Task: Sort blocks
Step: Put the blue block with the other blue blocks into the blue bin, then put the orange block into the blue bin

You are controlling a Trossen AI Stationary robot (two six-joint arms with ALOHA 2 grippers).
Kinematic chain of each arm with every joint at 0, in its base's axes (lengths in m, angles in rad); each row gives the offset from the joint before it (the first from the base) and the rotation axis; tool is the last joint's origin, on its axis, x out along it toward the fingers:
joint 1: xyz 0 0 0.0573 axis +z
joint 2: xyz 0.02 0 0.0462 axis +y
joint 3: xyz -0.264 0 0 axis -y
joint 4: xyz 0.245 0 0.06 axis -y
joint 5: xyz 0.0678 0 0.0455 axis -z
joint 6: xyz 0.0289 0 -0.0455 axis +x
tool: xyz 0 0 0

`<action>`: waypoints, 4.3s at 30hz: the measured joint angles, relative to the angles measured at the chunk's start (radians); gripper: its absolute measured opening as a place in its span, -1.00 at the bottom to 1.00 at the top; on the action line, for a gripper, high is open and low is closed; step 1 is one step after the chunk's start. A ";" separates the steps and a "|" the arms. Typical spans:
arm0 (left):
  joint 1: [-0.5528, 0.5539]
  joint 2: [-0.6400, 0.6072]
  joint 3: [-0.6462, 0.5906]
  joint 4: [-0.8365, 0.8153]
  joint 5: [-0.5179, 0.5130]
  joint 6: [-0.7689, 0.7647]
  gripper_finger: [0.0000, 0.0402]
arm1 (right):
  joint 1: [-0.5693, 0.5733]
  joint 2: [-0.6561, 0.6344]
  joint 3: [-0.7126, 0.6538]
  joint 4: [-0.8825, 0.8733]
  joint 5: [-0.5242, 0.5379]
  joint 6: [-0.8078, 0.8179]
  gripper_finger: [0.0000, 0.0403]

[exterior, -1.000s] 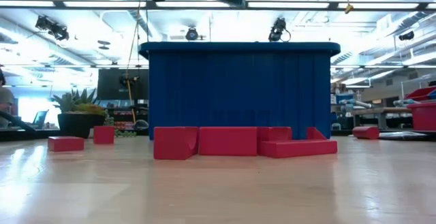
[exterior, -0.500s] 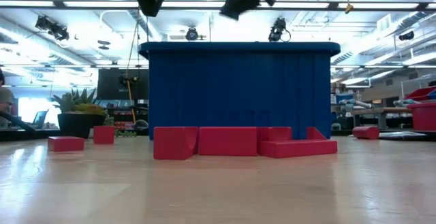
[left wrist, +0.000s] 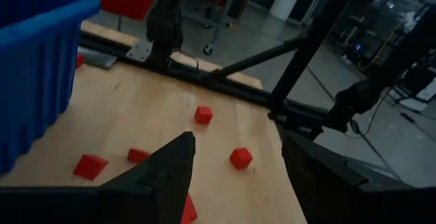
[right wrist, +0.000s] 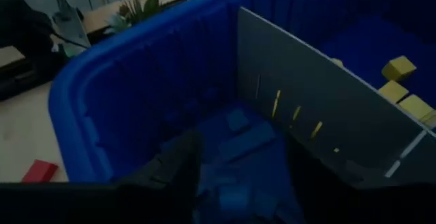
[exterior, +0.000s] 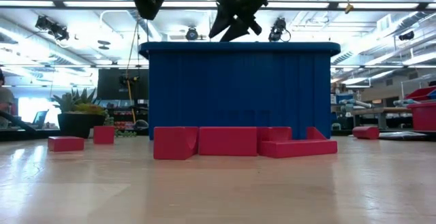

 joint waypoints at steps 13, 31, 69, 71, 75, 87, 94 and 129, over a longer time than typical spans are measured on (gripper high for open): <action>-0.006 0.000 0.000 -0.037 -0.004 -0.003 0.16 | 0.233 -0.127 0.000 -0.362 -0.185 0.039 0.19; -0.006 0.000 0.000 -0.033 -0.004 -0.002 0.16 | 0.551 -0.166 -0.323 -0.501 -0.018 0.161 0.09; -0.006 0.000 0.000 -0.035 0.027 -0.001 0.16 | 0.472 -0.236 -0.991 0.441 -0.039 0.245 -0.03; -0.006 0.000 0.000 -0.035 0.027 -0.001 0.16 | 0.473 -0.236 -0.991 0.442 -0.040 0.296 0.00; -0.006 0.000 0.000 -0.035 0.026 -0.001 0.16 | 0.480 -0.237 -0.991 0.458 -0.041 0.369 0.13; -0.006 0.000 0.000 -0.033 -0.025 -0.004 0.16 | 0.516 -0.126 -0.987 0.537 0.112 0.493 0.31; -0.006 0.000 0.000 -0.033 -0.031 -0.012 0.16 | 0.514 -0.126 -0.989 0.521 0.130 0.476 0.08; -0.006 0.000 0.000 -0.070 -0.080 -0.026 0.16 | 0.170 -0.584 -0.642 0.394 0.561 0.170 -0.24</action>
